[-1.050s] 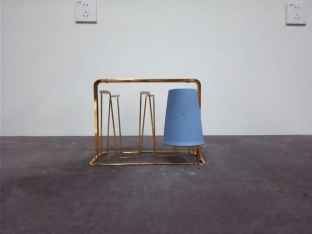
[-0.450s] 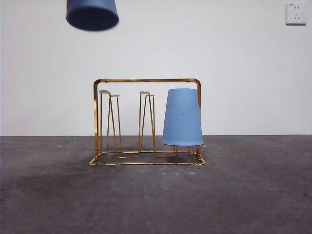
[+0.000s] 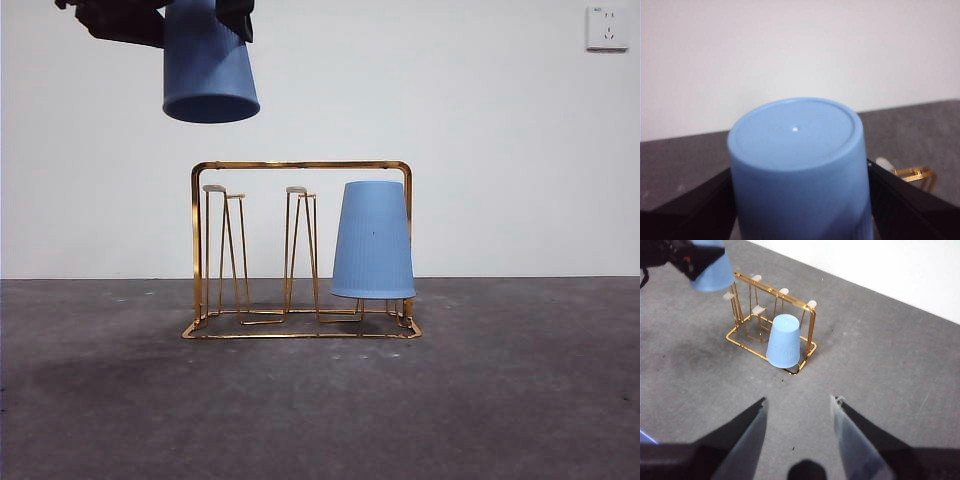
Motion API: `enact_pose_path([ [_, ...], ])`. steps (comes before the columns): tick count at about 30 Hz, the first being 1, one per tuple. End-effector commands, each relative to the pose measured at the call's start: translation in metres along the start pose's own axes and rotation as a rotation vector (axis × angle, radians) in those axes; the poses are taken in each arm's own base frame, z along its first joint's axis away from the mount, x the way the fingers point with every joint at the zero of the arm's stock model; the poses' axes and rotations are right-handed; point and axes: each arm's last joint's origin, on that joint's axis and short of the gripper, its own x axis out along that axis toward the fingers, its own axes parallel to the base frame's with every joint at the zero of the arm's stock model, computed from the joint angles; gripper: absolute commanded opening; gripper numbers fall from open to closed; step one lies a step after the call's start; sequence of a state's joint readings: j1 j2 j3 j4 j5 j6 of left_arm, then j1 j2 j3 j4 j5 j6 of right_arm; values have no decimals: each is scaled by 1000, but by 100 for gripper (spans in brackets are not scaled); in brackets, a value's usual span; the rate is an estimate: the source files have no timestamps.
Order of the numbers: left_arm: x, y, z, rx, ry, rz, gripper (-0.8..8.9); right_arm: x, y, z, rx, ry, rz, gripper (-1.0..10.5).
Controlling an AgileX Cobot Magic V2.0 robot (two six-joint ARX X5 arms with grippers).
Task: Pick up cup 1,put cup 1 in the cup rack,pick up cup 2,put cup 2 in the cup rack
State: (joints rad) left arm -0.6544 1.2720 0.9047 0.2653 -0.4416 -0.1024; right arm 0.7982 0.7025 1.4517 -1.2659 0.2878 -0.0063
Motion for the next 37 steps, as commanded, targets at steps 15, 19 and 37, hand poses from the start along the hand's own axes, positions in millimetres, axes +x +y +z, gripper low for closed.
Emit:
enact_pose_path([
  [15,44,6,-41,28,84,43,-6,0,-1,-2,33,2,-29,218],
  [19,51,9,-49,35,112,46,-6,0,-1,-2,34,1,-35,218],
  [37,73,9,-95,-12,277,55,-6,0,-2,-3,36,14,-57,217],
])
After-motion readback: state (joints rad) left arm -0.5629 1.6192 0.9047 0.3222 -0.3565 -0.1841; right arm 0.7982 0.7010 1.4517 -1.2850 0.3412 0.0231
